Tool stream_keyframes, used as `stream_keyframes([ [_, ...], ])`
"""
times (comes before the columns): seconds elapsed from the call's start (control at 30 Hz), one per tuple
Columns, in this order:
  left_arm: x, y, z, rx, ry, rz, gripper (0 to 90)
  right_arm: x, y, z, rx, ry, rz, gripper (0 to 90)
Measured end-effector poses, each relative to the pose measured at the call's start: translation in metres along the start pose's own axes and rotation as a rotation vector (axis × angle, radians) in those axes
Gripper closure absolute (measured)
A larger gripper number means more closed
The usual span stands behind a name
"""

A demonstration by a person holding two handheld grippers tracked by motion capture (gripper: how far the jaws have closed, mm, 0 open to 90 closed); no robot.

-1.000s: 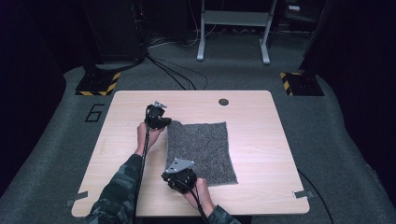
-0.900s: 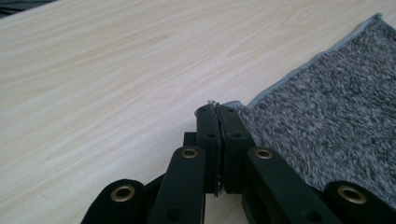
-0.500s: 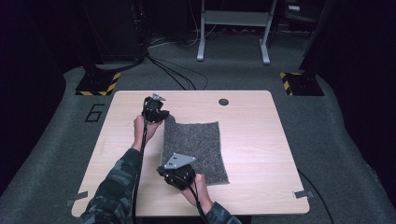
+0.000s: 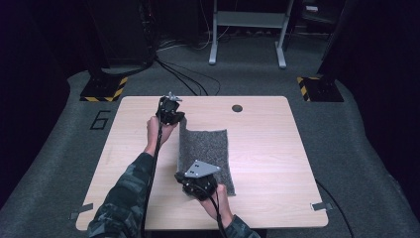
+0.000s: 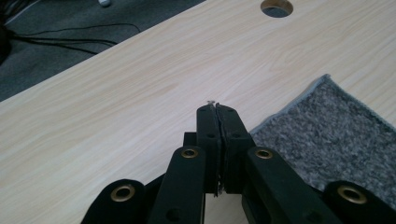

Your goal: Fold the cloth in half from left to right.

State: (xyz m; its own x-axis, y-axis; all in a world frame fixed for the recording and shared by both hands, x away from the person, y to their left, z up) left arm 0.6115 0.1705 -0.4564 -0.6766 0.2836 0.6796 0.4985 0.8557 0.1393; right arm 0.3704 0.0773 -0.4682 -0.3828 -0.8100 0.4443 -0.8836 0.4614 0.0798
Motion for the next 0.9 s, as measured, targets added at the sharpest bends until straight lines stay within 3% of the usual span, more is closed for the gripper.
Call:
stream_keyframes([
  [0.53, -0.027, -0.039, -0.015, -0.016, -0.004, 0.056, 87.9, 0.040, -0.029, 0.033, -0.040, 0.052, 0.121, 86.5],
  [0.9, -0.041, -0.059, -0.020, -0.035, -0.014, 0.087, 87.8, 0.060, -0.047, 0.056, -0.085, 0.074, 0.161, 86.5],
])
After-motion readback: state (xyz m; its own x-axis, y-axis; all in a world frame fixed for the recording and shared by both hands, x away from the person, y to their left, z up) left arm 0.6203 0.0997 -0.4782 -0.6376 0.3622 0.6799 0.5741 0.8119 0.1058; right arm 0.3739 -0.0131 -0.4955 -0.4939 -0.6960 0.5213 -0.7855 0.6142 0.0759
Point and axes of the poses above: each handheld gripper's, and its own axes: x roughly backward along the jaws, z roughly out of its underside, y roughly to its left, the point moved 6 cm from there along -x, roughly forward along the jaws, and after that the axes turned 6 degrees about -z, right-handed, at the moved point
